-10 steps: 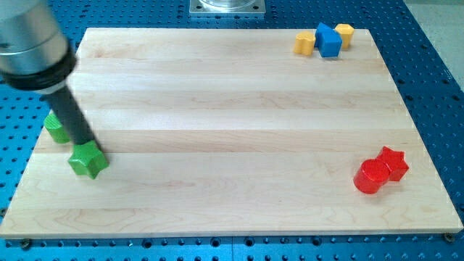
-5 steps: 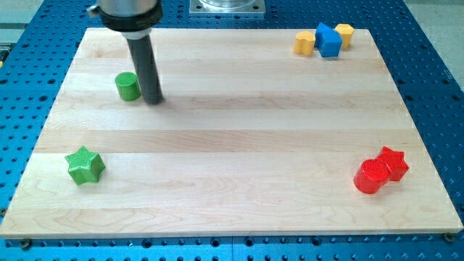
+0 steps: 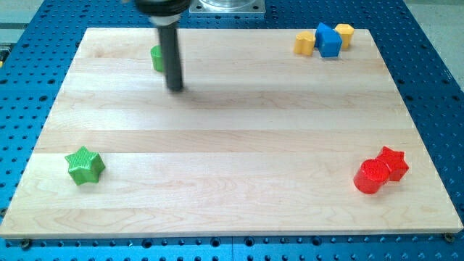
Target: Add the green circle into the group of blocks
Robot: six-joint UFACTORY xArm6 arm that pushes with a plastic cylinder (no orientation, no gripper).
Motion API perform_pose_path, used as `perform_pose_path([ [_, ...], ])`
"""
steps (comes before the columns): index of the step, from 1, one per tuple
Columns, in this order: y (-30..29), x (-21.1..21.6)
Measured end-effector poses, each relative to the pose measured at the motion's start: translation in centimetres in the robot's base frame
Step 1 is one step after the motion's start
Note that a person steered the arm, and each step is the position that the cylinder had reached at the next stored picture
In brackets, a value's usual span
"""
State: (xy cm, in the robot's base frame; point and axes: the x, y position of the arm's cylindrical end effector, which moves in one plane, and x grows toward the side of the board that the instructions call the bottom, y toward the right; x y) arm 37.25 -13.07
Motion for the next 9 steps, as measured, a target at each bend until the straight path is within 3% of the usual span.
perform_pose_path([
  [1,-4.9,-4.2],
  [2,3.2,-8.9],
  [3,12.2,-8.9],
  [4,4.5,-10.8],
  [6,16.7,-13.3],
  [7,15.1,-16.3],
  [8,17.4,-16.2],
  [9,20.5,-11.9],
])
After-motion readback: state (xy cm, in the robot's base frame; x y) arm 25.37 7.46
